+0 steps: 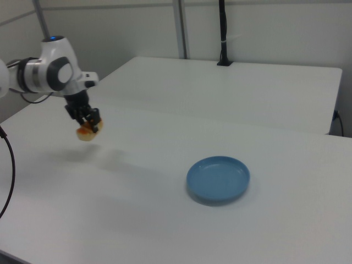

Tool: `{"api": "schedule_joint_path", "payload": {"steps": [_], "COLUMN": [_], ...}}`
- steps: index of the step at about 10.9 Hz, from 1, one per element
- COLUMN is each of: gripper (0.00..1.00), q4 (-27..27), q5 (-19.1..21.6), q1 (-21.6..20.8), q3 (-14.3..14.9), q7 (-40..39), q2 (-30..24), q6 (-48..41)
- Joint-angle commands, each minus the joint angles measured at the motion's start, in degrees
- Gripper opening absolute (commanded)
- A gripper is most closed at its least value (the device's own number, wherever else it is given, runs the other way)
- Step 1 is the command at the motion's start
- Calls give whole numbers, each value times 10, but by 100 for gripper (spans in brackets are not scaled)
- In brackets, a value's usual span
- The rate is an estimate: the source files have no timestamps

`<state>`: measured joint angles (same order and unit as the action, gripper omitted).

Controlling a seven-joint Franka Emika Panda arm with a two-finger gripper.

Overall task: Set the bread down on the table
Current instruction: 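Lift the bread roll off the plate and carry it away from the plate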

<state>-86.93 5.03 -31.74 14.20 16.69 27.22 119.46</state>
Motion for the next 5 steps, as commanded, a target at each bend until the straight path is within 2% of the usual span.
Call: {"api": "schedule_joint_path", "payload": {"steps": [1,3,5], "gripper": [62,64,77], "q4": [48,61,61], "q5": [3,3,0], "q1": [-52,-76,-86], "q3": [8,5,-4], "q7": [52,75,82], "q2": [45,77,105], "q6": [0,3,23]}}
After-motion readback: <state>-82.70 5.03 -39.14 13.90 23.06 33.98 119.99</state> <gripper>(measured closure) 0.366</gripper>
